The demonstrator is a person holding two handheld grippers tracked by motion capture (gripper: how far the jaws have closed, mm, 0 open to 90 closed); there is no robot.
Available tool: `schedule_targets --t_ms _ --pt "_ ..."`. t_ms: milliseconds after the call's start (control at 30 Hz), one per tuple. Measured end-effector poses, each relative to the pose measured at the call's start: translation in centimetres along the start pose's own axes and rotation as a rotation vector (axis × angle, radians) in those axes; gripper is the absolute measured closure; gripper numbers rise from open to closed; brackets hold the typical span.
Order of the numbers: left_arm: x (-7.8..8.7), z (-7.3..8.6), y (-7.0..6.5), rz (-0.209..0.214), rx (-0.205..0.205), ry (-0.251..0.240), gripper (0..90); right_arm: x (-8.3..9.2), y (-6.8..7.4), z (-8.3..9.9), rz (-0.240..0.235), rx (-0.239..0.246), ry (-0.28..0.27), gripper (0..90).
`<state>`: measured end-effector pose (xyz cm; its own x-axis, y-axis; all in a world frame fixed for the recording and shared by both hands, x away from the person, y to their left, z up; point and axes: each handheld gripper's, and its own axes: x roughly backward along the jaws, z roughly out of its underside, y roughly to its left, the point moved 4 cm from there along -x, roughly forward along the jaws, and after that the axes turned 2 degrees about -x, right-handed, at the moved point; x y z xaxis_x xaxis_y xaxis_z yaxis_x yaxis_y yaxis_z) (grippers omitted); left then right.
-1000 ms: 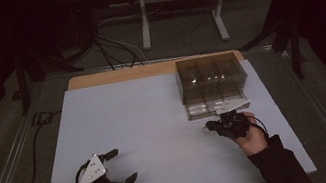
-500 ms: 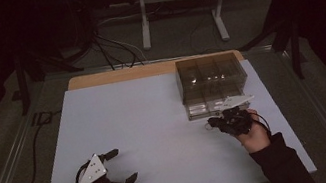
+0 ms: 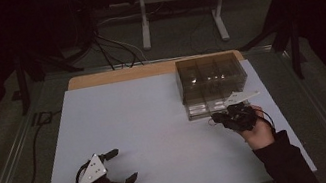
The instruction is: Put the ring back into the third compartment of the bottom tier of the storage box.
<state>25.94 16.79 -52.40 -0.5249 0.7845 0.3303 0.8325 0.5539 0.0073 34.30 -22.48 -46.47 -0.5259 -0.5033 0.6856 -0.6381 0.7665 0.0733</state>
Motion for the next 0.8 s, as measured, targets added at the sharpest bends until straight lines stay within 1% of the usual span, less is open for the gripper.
schedule_targets --t_ms 67,200,500,633,800 --pt "0.0 0.1 0.0 0.000 0.000 0.006 0.6 0.1 -0.2 -0.1 0.002 -0.003 -0.004 86.4" --pt "0.0 0.0 0.0 0.001 -0.001 0.000 0.6 0.3 -0.4 -0.2 0.009 -0.006 -0.004 86.4" --pt "0.0 0.1 0.0 0.002 0.002 0.006 0.6 0.9 -1.1 -0.5 0.025 -0.021 -0.021 86.4" --pt "0.0 0.1 0.0 0.002 -0.003 0.006 0.6 1.0 -1.4 -0.7 0.031 -0.024 -0.024 86.4" --pt "-0.1 0.0 -0.1 0.005 0.001 0.003 0.6 1.3 -1.9 -0.8 0.041 -0.038 -0.037 86.4"
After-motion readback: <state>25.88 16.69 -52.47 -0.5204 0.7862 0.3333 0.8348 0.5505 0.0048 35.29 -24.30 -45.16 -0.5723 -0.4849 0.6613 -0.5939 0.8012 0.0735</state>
